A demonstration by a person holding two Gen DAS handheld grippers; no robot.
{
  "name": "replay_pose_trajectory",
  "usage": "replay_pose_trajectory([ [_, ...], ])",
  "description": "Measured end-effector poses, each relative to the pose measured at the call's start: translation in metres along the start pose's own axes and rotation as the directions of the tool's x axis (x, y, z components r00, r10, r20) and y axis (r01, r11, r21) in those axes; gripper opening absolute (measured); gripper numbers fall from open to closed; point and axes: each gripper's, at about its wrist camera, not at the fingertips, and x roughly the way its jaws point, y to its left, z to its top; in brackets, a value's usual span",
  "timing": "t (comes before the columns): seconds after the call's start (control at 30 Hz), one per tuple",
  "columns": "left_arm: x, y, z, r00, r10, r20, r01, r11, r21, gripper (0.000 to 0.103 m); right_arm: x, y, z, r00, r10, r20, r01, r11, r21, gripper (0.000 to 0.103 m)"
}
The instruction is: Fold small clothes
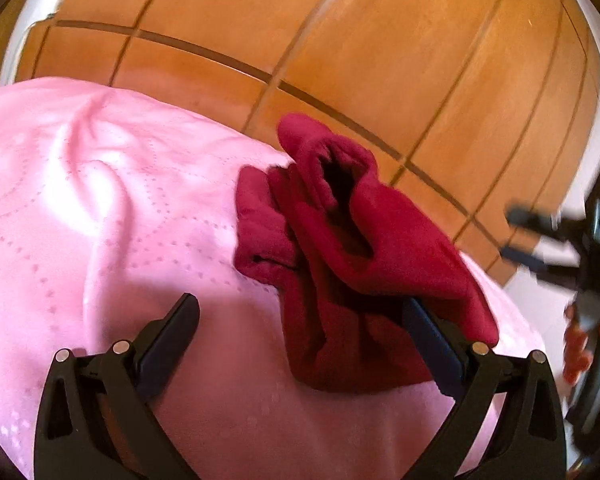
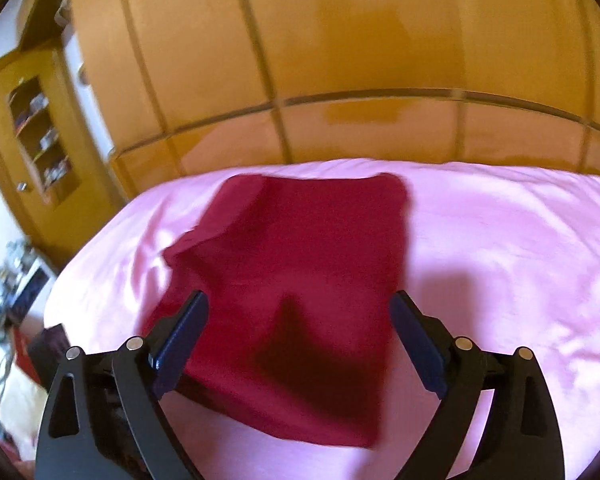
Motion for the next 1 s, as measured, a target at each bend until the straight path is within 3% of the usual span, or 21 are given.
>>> replay_pose_trajectory([
  [0.17,-0.013,0.003,0.009,0.998,0.053,0.032,-0.052,0.999,-0.012,0.101,-0.026,-0.062,-0.019,0.995,-0.094,0.044,0.089,0.99,0.108,0.096],
  [0.33,-0.027,-0.005,0.015,0.996,0.075,0.039,-0.074,0.997,-0.023,0.101,-0.033,-0.121,-0.039,0.987,-0.158,0.021,0.15,0.965,0.214,0.097],
  [0.5,-0.033,-0.025,0.021,0.998,0.045,0.044,-0.042,0.997,-0.066,0.101,-0.017,-0.154,-0.049,0.994,-0.108,-0.019,0.108,0.942,0.318,0.097],
  [0.6,-0.026,-0.034,0.026,0.999,0.033,0.024,-0.031,0.996,-0.086,0.101,-0.003,-0.147,-0.051,0.999,-0.02,-0.039,0.032,0.942,0.333,0.097],
  [0.73,-0.003,-0.041,0.042,0.997,0.07,-0.036,-0.073,0.993,-0.093,0.099,0.011,-0.125,-0.051,0.995,0.077,-0.064,-0.055,0.957,0.286,0.097],
  [0.77,0.003,-0.043,0.045,0.996,0.076,-0.054,-0.081,0.992,-0.095,0.096,0.015,-0.118,-0.051,0.993,0.097,-0.07,-0.074,0.959,0.272,0.098],
  [0.83,0.018,-0.046,0.049,0.99,0.076,-0.117,-0.088,0.991,-0.102,0.058,0.019,-0.107,-0.052,0.989,0.121,-0.079,-0.098,0.964,0.248,0.099],
  [0.9,0.027,-0.05,0.049,0.981,0.084,-0.172,-0.103,0.989,-0.102,0.038,0.024,-0.097,-0.051,0.989,0.118,-0.093,-0.095,0.971,0.218,0.099],
  [0.93,0.03,-0.054,0.047,0.977,0.088,-0.194,-0.108,0.989,-0.099,0.029,0.026,-0.094,-0.05,0.988,0.115,-0.1,-0.092,0.974,0.206,0.099],
  [1.0,0.03,-0.06,0.044,0.975,0.069,-0.211,-0.092,0.991,-0.099,0.027,0.032,-0.09,-0.048,0.988,0.109,-0.111,-0.087,0.978,0.19,0.099],
])
